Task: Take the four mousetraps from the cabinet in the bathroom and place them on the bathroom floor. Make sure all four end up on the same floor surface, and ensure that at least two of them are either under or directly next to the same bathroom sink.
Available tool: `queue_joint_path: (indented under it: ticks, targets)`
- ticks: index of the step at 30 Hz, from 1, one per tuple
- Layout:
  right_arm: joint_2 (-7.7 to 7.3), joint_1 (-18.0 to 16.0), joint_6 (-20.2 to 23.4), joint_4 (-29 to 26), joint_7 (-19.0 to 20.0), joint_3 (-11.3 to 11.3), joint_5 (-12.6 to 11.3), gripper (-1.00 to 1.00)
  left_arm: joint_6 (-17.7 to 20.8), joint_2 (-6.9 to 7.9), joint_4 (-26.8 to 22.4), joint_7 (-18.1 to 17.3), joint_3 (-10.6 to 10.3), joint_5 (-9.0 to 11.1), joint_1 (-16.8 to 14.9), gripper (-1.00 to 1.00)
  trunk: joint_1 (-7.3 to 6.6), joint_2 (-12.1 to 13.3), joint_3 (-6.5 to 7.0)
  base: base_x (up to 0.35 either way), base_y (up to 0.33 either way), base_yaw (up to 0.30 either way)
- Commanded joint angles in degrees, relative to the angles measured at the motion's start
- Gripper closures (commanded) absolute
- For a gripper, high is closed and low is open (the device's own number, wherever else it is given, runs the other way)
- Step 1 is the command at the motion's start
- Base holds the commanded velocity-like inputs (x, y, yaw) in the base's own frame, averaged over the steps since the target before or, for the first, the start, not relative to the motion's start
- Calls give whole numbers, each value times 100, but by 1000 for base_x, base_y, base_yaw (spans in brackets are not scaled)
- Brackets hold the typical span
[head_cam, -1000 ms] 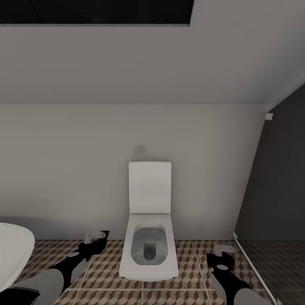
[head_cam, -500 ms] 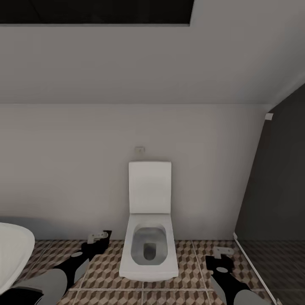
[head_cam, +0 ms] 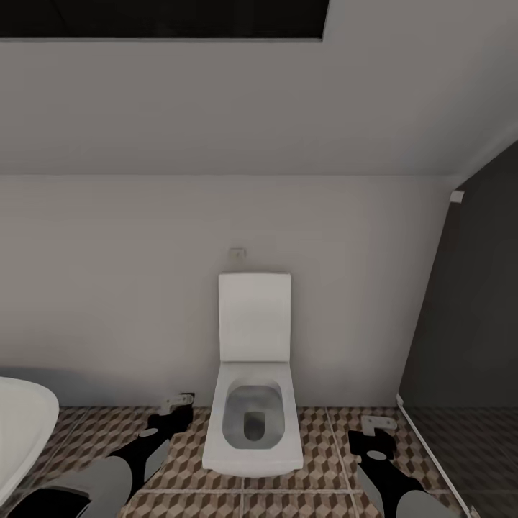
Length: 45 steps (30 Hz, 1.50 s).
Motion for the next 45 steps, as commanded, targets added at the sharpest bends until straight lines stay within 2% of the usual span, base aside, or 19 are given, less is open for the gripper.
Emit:
queue_joint_path:
  ticks: [1, 13, 26, 39, 45]
  targets:
    - [5, -6, -25, -13, 2, -48, 50, 100, -19, -36, 7, 88, -52, 30, -4, 100, 22, -45, -25, 0, 0, 0]
    - [16, -7, -21, -45, 10, -48, 44, 100, -2, -83, 15, 153, -61, 21, -4, 100, 286, -526, -240, 0, 0, 0]
    - [17, -6, -88, -42, 117, -47, 42, 100, -18, -24, 22, 151, -62, 44, -4, 100, 571, -1047, -473, 0, 0, 0]
    - [-32, -7, -246, 52, 169, -27, 44, 100, -46, 273, 143, 147, -62, 68, -4, 100, 857, -1569, -707, 0, 0, 0]
    - [-22, -6, -253, 134, 422, 112, 44, 100, -59, 499, 313, 133, -62, 72, -4, 100, 988, -1809, -814, 0, 0, 0]
